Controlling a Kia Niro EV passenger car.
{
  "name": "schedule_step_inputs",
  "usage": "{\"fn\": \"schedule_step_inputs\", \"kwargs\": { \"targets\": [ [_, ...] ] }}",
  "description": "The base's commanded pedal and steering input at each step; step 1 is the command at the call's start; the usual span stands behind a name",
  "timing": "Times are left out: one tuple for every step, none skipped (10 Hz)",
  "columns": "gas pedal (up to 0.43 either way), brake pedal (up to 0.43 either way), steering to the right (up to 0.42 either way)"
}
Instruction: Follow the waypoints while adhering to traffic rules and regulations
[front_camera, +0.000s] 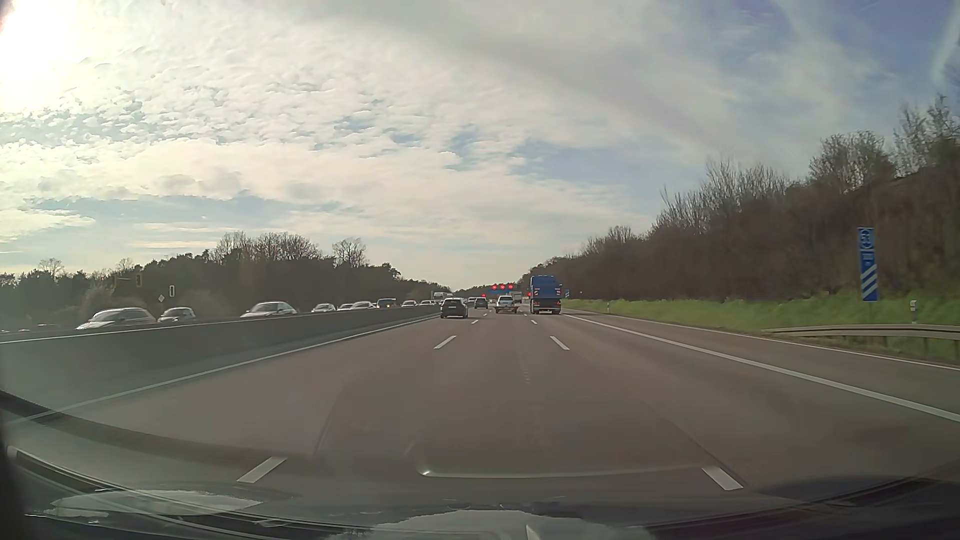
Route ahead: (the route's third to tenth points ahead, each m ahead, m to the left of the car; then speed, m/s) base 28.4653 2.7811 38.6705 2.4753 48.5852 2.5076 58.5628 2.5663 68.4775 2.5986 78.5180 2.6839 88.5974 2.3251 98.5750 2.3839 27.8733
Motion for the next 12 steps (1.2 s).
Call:
{"fn": "schedule_step_inputs", "kwargs": {
  "targets": [
    [0.260,0.000,-0.004],
    [0.260,0.000,-0.004],
    [0.260,0.000,-0.004],
    [0.260,0.000,-0.004],
    [0.260,0.000,-0.004],
    [0.260,0.000,-0.003],
    [0.260,0.000,-0.003],
    [0.268,0.000,-0.003],
    [0.268,0.000,-0.003],
    [0.268,0.000,-0.003],
    [0.268,0.000,-0.003],
    [0.268,0.000,-0.003]
  ]
}}
